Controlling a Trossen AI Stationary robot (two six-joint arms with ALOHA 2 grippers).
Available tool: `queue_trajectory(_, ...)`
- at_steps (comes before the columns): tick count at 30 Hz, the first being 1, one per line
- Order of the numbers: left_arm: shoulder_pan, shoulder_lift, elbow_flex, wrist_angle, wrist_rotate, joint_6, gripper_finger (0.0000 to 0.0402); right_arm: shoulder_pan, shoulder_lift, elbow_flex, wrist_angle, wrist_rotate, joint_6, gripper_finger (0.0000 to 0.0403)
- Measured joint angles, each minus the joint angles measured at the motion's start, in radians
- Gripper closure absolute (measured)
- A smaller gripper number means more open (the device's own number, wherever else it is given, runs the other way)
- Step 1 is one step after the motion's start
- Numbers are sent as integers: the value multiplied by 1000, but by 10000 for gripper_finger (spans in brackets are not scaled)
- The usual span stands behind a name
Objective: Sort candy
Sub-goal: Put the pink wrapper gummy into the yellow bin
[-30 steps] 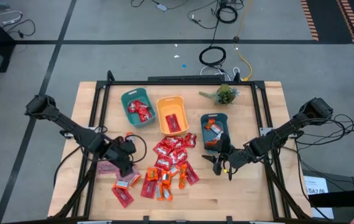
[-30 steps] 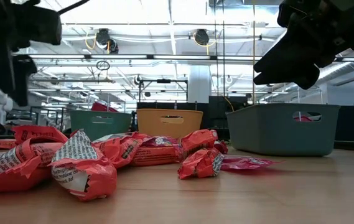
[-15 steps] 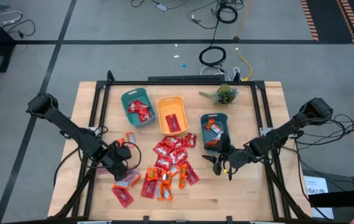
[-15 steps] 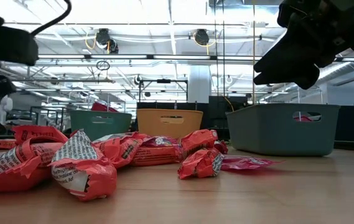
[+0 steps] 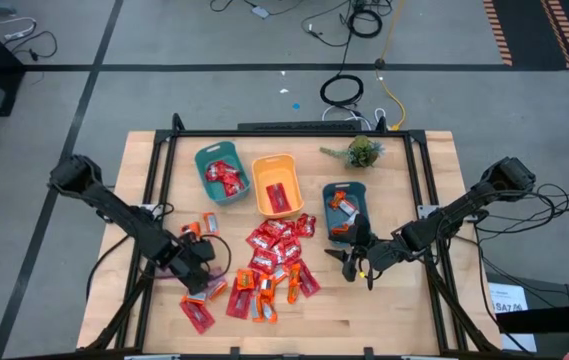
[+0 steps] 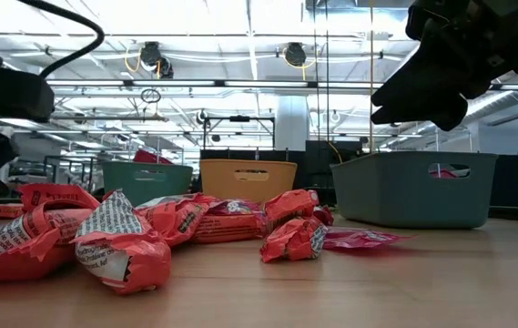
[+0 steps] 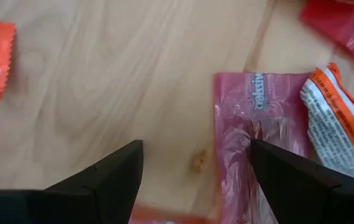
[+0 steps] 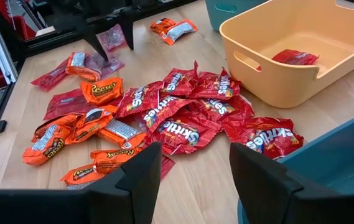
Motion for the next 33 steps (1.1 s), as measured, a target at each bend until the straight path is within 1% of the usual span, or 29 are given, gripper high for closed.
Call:
queue_trajectory(5,0,23,14,-16,4,0,100,0,0,0,0,0,0,222)
queue_trajectory(13,0,-18,81,-118,26,10,100,0,0,0,0,0,0,222)
queue_trajectory(19,-1,-30,96,-102,16,26,100,0,0,0,1,0,0,222)
queue_trajectory(22,-7,-24,96,-37,19,26,100,0,0,1,0,0,0,222)
queue_trajectory(26,-33,16,97,24,20,26,100,0,0,1,1,0,0,222)
queue_trajectory(33,-52,131,103,21,15,4,100,0,0,1,1,0,4,222)
